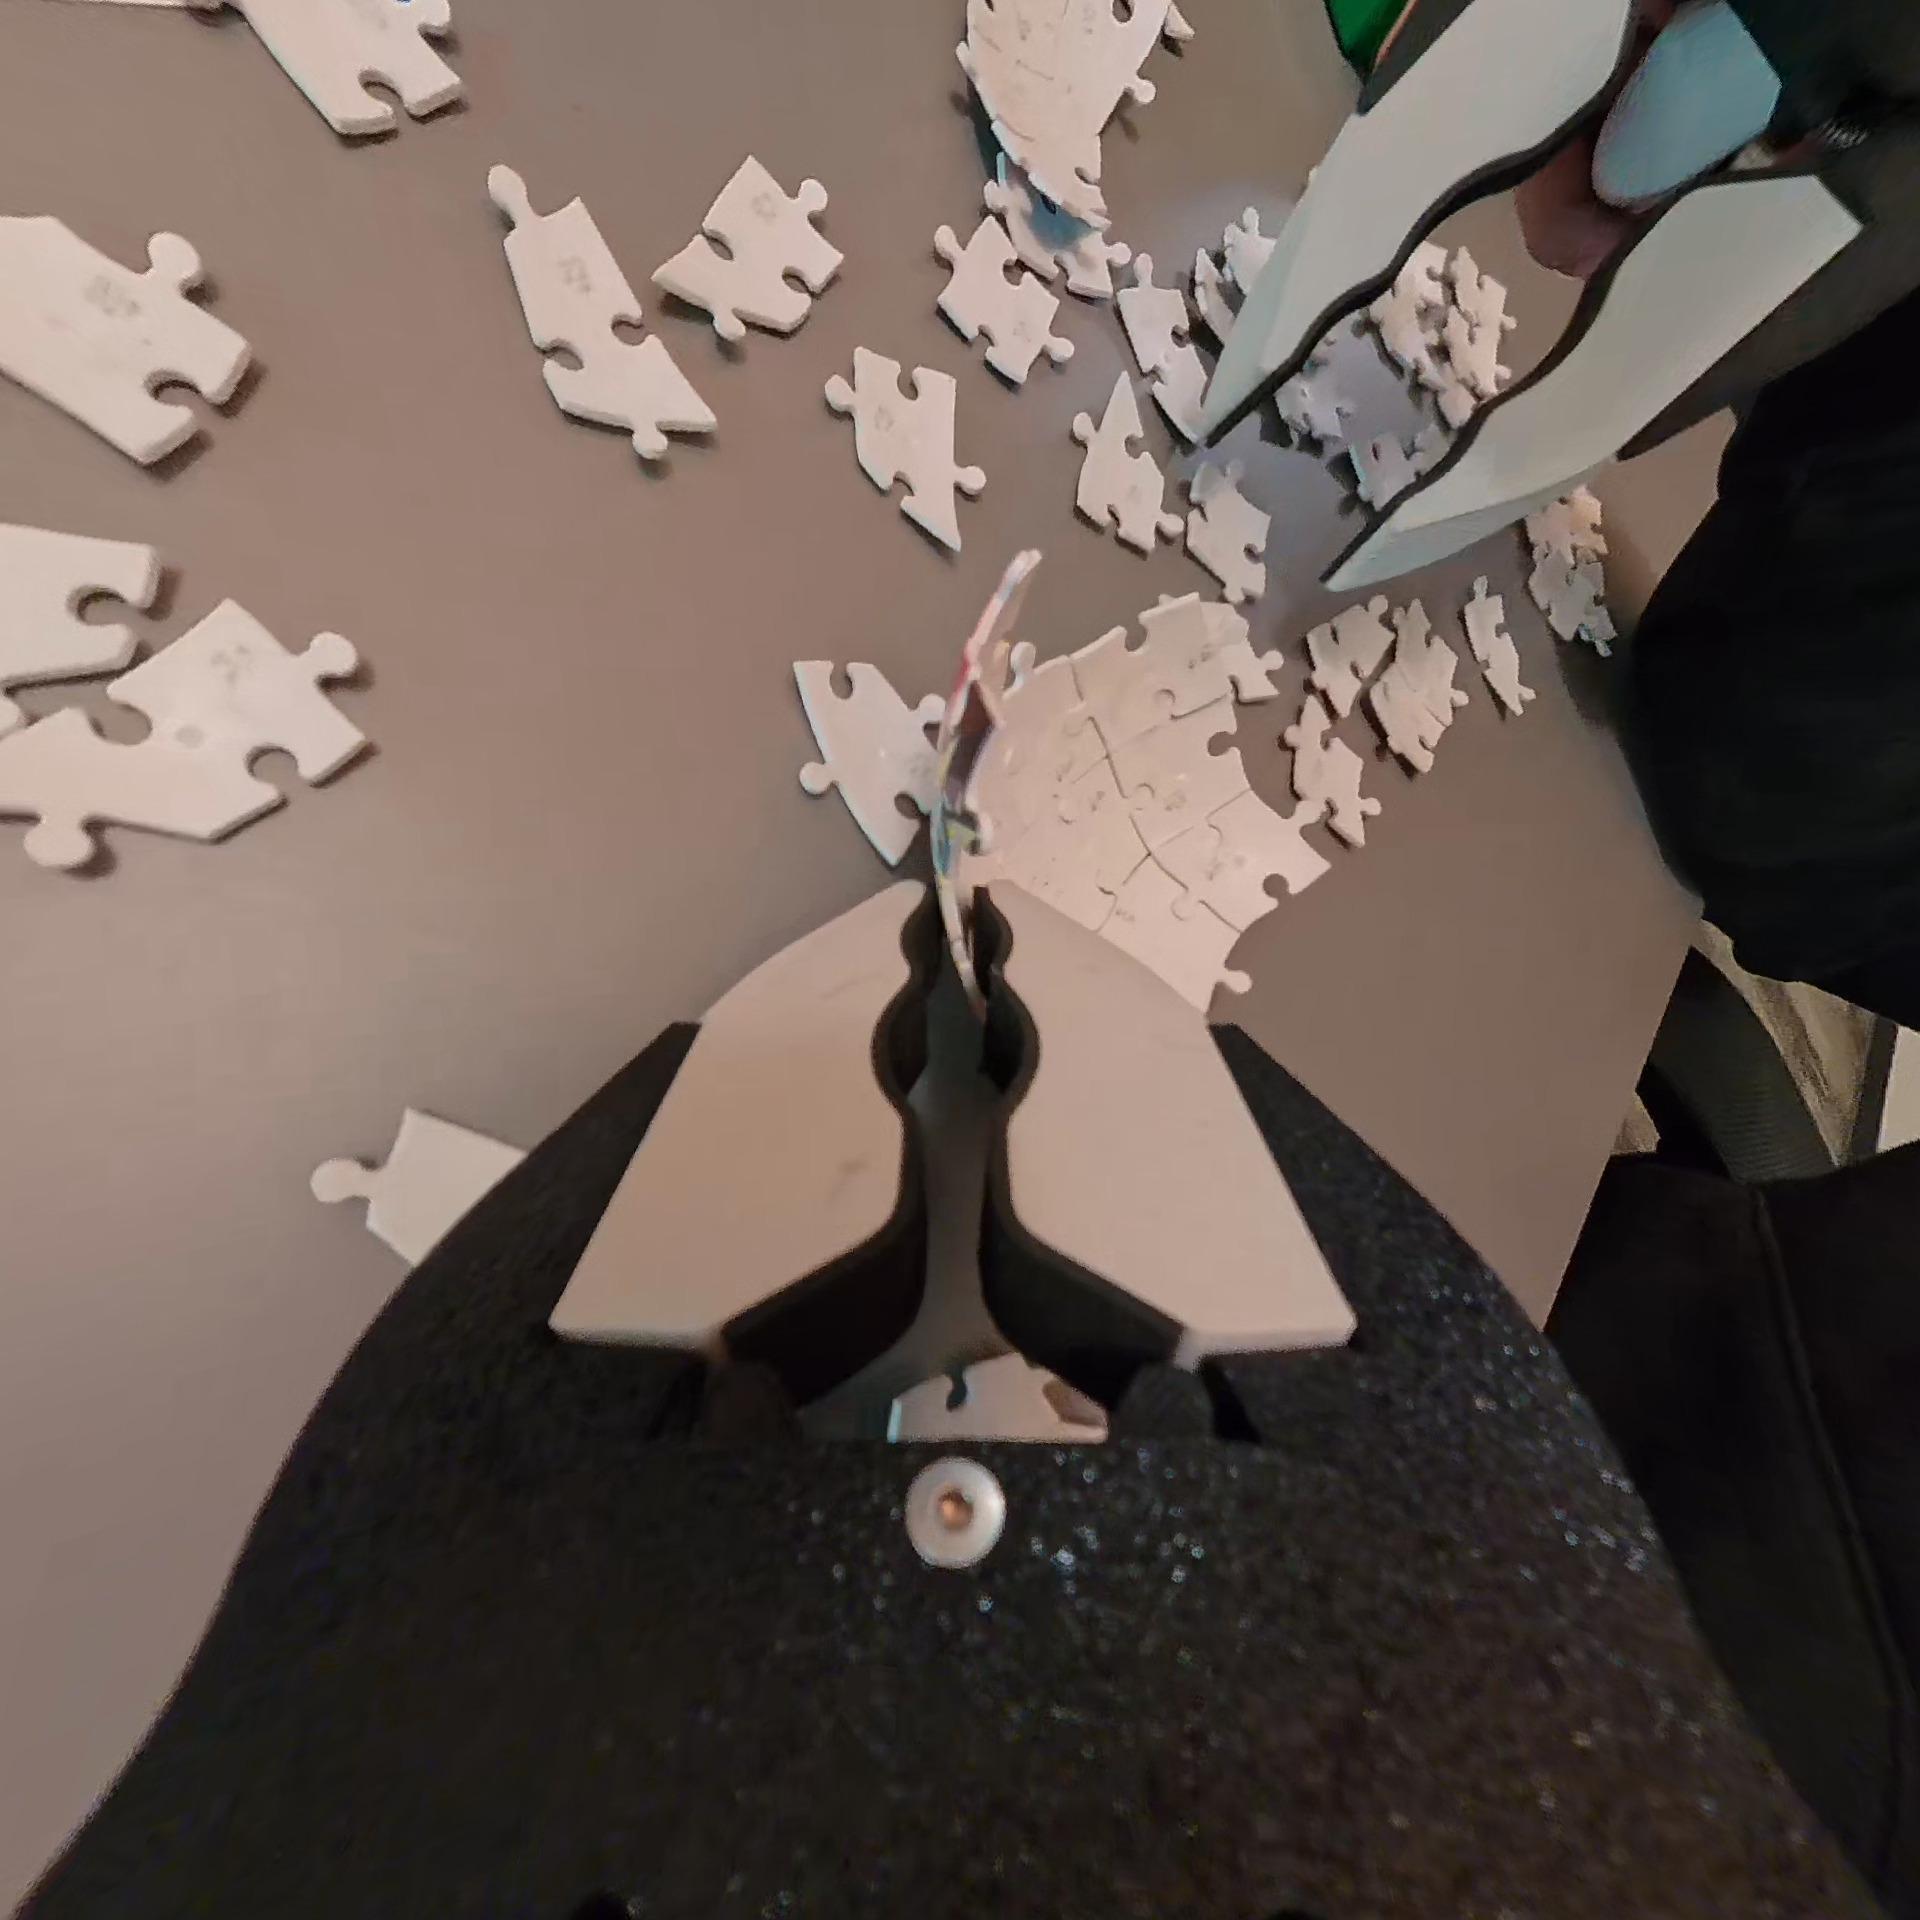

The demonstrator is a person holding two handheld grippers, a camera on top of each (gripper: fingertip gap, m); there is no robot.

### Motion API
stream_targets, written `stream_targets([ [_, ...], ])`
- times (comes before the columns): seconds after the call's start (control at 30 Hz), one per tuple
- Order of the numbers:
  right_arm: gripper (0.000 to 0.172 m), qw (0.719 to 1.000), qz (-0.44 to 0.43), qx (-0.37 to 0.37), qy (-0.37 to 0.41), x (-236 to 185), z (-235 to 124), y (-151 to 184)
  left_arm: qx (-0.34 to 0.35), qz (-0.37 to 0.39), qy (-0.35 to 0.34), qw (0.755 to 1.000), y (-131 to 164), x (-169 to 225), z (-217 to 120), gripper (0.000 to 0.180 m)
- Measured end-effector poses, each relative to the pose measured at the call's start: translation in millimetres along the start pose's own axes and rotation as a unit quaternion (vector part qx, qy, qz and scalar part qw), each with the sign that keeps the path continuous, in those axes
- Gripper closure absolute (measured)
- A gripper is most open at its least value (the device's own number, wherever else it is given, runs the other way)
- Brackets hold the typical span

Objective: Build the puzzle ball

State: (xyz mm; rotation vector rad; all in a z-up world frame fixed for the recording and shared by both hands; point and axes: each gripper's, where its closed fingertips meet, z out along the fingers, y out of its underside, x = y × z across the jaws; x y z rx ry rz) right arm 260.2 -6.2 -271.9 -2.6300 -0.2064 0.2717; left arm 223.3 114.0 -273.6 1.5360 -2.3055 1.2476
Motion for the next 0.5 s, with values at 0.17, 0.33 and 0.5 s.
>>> stream_targets([
  [0.17, 0.13, 0.999, -0.026, -0.029, -0.021, -20, 11, -8, -0.002, 0.005, -0.005, 1.0, 7, 2, -3, 0.175],
  [0.33, 0.131, 0.994, -0.037, -0.097, 0.038, -3, 6, 17, 0.002, 0.005, -0.011, 1.0, 7, 0, -5, 0.175],
  [0.5, 0.133, 0.996, -0.022, -0.06, 0.063, 12, -16, 23, 0.0, 0.012, -0.013, 1.0, 8, 1, -5, 0.174],
])
